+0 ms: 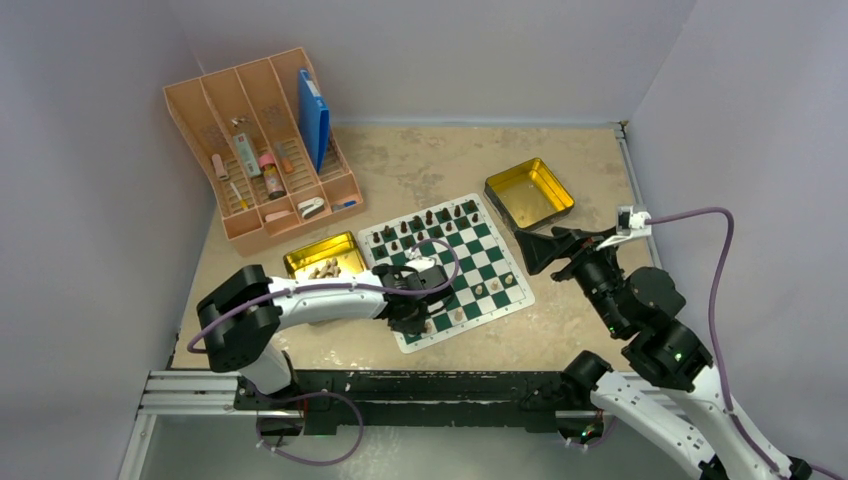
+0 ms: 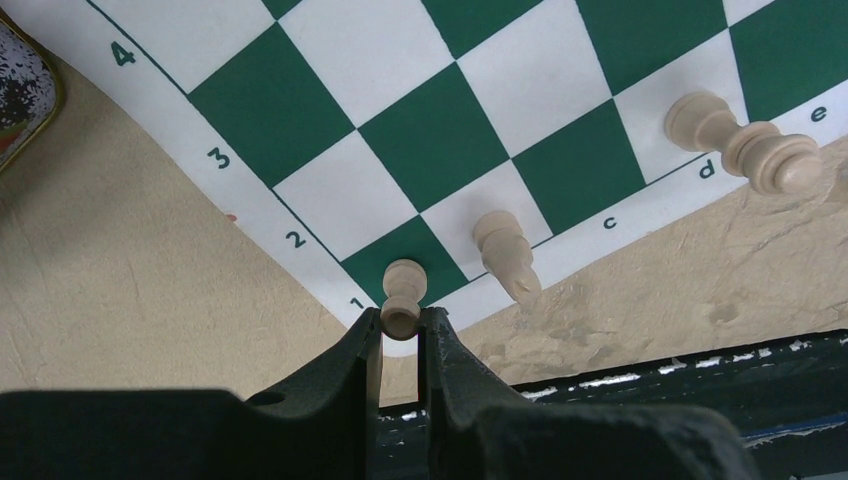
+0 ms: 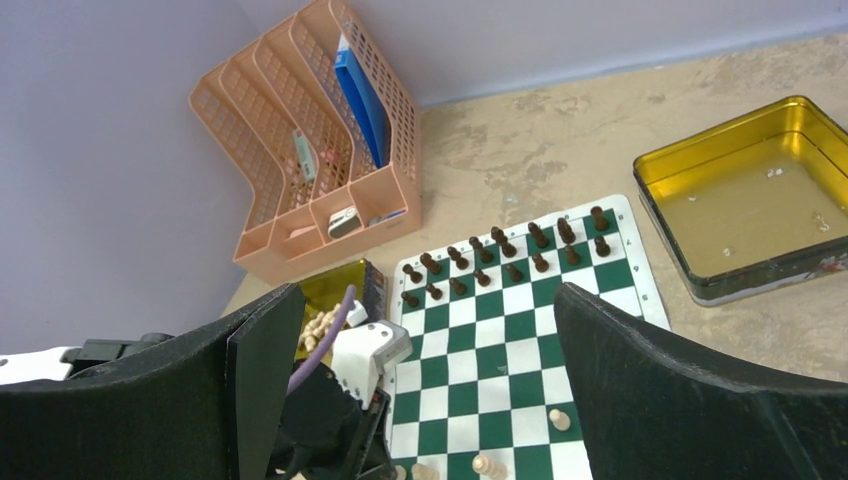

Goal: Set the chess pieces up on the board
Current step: Place the chess piece on the chessboard.

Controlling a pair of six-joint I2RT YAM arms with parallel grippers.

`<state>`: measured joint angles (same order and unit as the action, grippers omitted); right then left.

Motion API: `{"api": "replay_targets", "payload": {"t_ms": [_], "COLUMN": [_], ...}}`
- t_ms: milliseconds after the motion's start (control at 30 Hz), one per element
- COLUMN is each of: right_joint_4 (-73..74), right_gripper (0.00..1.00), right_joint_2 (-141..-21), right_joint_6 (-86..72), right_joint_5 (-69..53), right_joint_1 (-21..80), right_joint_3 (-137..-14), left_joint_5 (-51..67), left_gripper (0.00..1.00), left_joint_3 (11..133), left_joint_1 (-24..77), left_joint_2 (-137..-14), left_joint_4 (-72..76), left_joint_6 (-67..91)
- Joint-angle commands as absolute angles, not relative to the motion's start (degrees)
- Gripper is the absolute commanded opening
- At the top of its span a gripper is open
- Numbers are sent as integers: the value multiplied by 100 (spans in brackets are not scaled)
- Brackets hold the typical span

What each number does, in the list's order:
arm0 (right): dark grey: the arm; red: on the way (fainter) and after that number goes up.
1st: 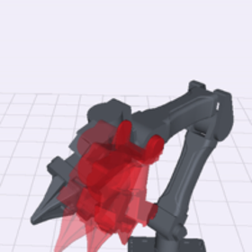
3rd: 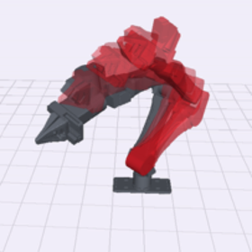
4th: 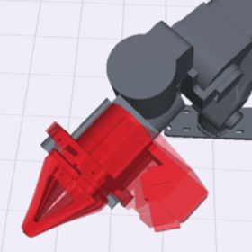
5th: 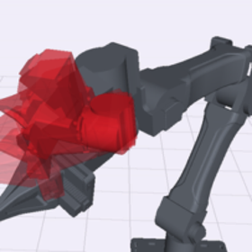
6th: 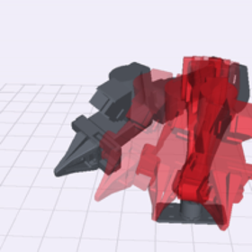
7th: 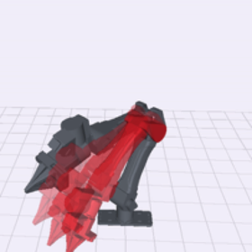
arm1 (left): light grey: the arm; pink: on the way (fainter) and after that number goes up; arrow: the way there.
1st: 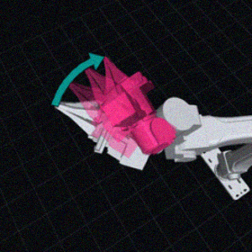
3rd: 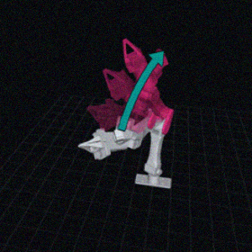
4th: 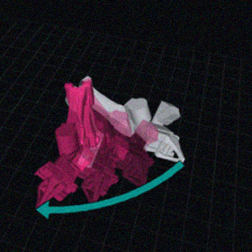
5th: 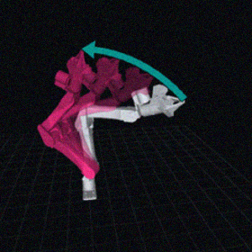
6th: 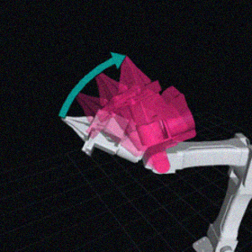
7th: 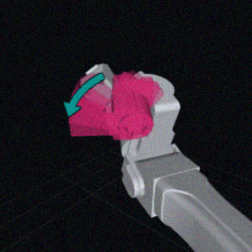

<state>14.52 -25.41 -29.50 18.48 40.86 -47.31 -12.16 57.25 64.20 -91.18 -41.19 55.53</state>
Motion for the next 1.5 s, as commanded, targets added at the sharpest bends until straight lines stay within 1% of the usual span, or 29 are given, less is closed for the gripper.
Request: {"api": "replay_targets", "payload": {"t_ms": [0,167,333,500,567,667,833,1033,1167,1267,1367,1467], "right_joint_4": [1345,1336,1293,1267,1266,1229,1229,1223,1213,1185,1143,1081], "right_gripper": [97,97,97,97,97,97,97,97,97,97,97,97], "right_joint_2": [-2566,-2599,-2508,-2530,-2540,-2536,-2528,-2479,-2478,-2486,-2510,-2571], "right_joint_6": [-2807,-2785,-2789,-2788,-2782,-2781,-2791,-2817,-2833,-2847,-2870,-2907], "right_joint_5": [1859,1822,1833,1811,1811,1813,1797,1798,1777,1752,1743,1713], "right_joint_1": [4096,4091,4100,4098,4098,4096,4096,4096,4096,4094,4098,4096], "right_joint_3": [-5122,-5130,-5060,-5060,-5071,-5063,-5036,-5045,-5054,-5049,-5045,-5016], "left_joint_5": [-1273,-1283,-1284,-1274,-1279,-1292,-1292,-1428,-1759,-1757,-1563,-1712], "left_gripper": [3,4,10,12,15,25,35,42,47,47,45,44], "left_joint_3": [5765,5672,5652,5737,5771,5849,5937,6130,6319,6483,6568,6614], "left_joint_1": [6451,6451,6451,6445,6451,6451,6451,6442,6398,6062,5487,5096], "left_joint_2": [-9150,-9050,-9075,-9210,-9209,-9136,-8852,-8422,-8200,-8050,-7819,-7494], "left_joint_4": [-4138,-4051,-4012,-4105,-4146,-4220,-4241,-4440,-4616,-4771,-4861,-5000], "left_joint_6": [5763,5824,5820,5844,5845,5880,5881,5840,5699,5485,5211,5021]}}
